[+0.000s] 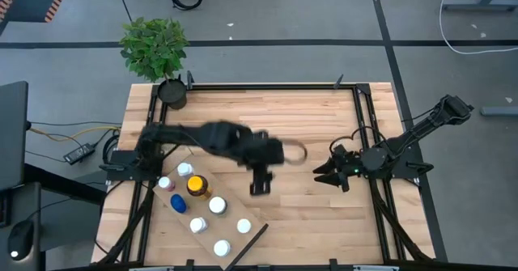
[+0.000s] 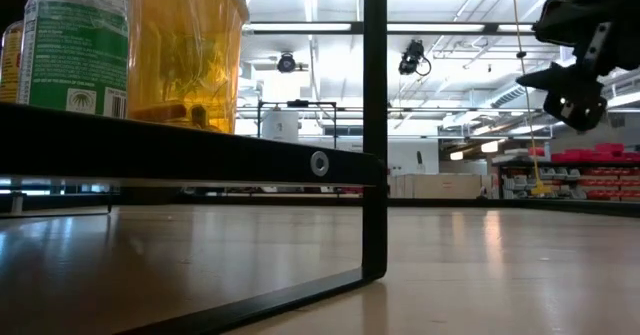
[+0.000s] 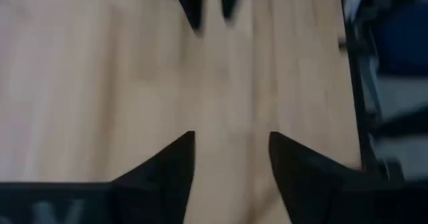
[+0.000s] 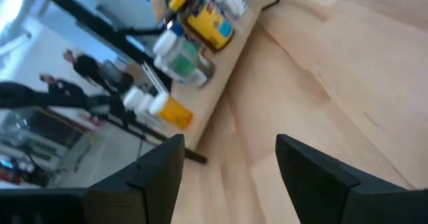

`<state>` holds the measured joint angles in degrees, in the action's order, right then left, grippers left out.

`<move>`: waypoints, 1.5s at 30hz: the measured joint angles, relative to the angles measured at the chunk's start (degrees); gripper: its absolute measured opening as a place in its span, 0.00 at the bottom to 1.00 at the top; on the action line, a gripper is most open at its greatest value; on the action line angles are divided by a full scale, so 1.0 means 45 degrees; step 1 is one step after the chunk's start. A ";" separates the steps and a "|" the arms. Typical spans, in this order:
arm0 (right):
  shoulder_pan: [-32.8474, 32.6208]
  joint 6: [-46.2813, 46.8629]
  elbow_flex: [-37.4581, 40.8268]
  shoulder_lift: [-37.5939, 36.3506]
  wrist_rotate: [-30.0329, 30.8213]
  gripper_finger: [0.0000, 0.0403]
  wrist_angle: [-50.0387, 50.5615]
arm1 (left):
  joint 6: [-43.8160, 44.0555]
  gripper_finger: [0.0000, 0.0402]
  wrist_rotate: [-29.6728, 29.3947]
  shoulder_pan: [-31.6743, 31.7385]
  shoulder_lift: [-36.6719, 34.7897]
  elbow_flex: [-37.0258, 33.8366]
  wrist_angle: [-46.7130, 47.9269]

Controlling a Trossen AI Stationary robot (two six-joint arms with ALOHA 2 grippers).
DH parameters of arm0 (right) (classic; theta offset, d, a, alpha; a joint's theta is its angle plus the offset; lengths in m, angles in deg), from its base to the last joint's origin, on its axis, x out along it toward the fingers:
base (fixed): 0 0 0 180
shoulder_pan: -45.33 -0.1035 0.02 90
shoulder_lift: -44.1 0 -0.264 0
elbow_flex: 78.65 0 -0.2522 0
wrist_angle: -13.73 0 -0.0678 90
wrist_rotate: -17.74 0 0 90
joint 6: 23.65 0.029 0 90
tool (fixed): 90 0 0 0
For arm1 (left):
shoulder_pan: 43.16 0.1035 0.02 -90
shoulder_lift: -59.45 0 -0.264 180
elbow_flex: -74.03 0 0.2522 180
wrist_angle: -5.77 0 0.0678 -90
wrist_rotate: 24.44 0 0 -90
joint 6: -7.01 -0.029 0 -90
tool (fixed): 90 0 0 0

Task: Pick and place medicine bottles onto shelf by color
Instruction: Return to Home Position

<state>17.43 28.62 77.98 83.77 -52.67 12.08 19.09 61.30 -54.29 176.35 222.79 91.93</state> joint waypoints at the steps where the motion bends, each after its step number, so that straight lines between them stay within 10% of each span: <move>1: 0.0125 0.0100 0.0000 -0.0003 0.0001 0.60 -0.0146 | -0.0174 0.47 -0.0111 0.0234 -0.0205 0.0000 -0.0306; 10: 0.1028 -0.0390 0.0000 -0.0017 0.0362 0.45 -0.2934 | -0.1527 0.03 -0.0037 0.2122 -0.2239 -0.1801 -0.2527; 21: 0.1718 -0.0843 0.0000 -0.0085 0.0949 0.04 -0.5593 | 0.0480 0.01 0.1688 0.3510 -0.9652 -1.2747 -1.0643; 37: 0.4470 -0.0657 -0.0001 -0.0085 0.1656 0.02 -0.6613 | 0.4185 0.00 0.0579 0.4878 -1.8862 -2.3773 -2.2766; 45: 0.4530 0.0051 0.0000 -0.0081 0.1321 0.02 -0.7260 | 0.4117 0.00 -0.0010 0.4873 -2.1745 -2.6507 -2.4543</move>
<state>37.82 28.85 77.98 83.41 -46.73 -20.59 37.62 61.26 -32.36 78.49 103.51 -18.52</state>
